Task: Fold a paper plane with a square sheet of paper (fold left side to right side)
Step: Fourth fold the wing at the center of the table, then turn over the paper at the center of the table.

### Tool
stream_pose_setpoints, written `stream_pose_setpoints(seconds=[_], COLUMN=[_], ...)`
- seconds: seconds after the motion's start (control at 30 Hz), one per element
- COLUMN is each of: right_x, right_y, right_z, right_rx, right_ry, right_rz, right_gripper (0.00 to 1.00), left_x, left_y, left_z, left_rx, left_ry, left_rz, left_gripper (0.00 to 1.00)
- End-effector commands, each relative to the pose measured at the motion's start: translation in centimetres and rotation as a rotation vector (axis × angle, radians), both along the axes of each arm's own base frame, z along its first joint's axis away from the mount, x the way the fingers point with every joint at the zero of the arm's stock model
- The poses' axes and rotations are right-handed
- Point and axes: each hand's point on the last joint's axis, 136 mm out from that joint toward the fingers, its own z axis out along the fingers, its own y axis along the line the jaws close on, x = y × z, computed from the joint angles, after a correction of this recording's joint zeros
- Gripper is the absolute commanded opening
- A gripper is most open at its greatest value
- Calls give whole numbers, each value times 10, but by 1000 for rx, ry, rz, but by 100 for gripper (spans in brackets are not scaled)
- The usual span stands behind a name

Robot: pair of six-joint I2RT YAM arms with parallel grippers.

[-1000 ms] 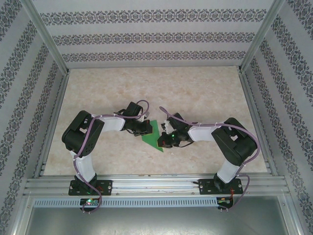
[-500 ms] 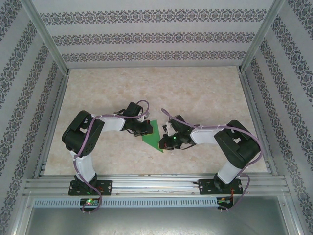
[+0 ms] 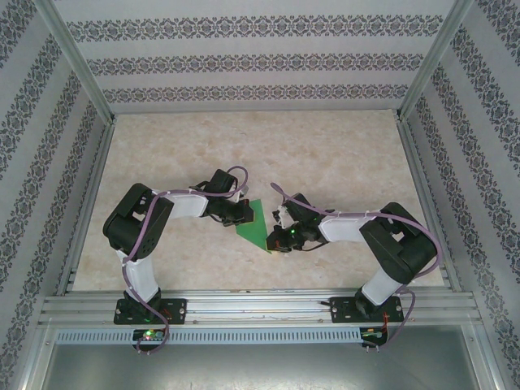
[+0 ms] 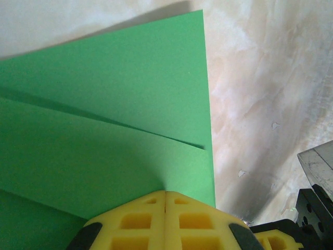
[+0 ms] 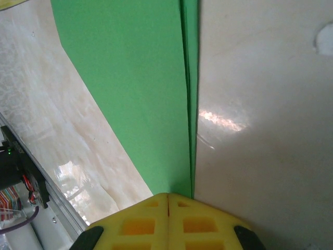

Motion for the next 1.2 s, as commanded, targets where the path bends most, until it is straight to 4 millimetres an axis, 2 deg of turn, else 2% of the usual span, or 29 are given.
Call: stream_pose_setpoints(seconds=[0.0, 0.23, 0.37, 0.47, 0.53, 0.67, 0.77, 0.87, 1.03, 1.17], right_x=[-53, -59, -51, -32, -10, 29, 54, 73, 89, 93], right_y=[-28, -31, -31, -28, -29, -38, -38, -29, -14, 0], right_z=[-24, -22, -11, 13, 35, 63, 76, 84, 75, 61], right_rx=[-127, -130, -120, -76, -35, -9, -4, 12, 30, 55], right_ry=[196, 204, 167, 68, -36, -217, -334, -421, -450, -411], right_rz=[29, 29, 32, 30, 9, -27, -22, 11, 74, 116], right_gripper=[0, 0, 0, 3, 16, 36, 44, 49, 51, 51], left_x=[-16, -13, -7, 2, 12, 30, 38, 41, 33, 21], left_y=[35, 32, 22, 7, -2, -11, 0, 25, 73, 98], left_z=[-47, -43, -31, -7, 17, 70, 102, 123, 137, 141], left_rx=[189, 171, 106, 19, -37, -102, -88, -37, 51, 62], left_ry=[112, 100, 77, 34, -20, -155, -269, -382, -497, -543], left_rz=[66, 64, 65, 56, 45, 25, 47, 114, 234, 317], left_gripper=[0, 0, 0, 10, 17, 32, 37, 39, 43, 47])
